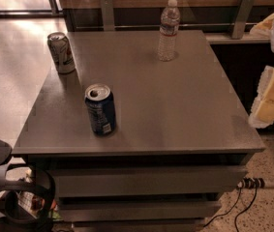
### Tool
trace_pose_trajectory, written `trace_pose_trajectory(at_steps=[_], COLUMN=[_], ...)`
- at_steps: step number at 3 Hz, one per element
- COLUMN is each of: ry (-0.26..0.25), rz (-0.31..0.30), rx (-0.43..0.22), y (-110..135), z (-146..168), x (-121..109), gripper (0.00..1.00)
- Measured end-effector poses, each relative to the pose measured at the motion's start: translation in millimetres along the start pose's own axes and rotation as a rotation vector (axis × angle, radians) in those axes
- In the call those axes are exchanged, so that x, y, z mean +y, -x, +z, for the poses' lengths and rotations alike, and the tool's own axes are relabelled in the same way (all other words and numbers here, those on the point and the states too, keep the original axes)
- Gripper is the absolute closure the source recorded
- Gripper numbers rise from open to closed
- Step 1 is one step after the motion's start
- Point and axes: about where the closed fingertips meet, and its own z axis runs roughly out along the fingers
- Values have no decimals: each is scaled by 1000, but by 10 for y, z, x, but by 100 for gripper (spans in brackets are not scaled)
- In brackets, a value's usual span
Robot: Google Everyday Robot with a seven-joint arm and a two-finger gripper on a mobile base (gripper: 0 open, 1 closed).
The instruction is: Move water bottle near pepsi can
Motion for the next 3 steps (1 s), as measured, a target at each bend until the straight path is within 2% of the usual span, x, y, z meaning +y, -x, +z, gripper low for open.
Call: trace_pose_trajectory(at_steps=[1, 2, 3], ry=[0, -23, -76], rz=[0, 7, 61], rx=[0, -29, -99], y=[0, 8, -35], z=[-1, 3, 8], x=[0, -143, -395], gripper=[0, 0, 0])
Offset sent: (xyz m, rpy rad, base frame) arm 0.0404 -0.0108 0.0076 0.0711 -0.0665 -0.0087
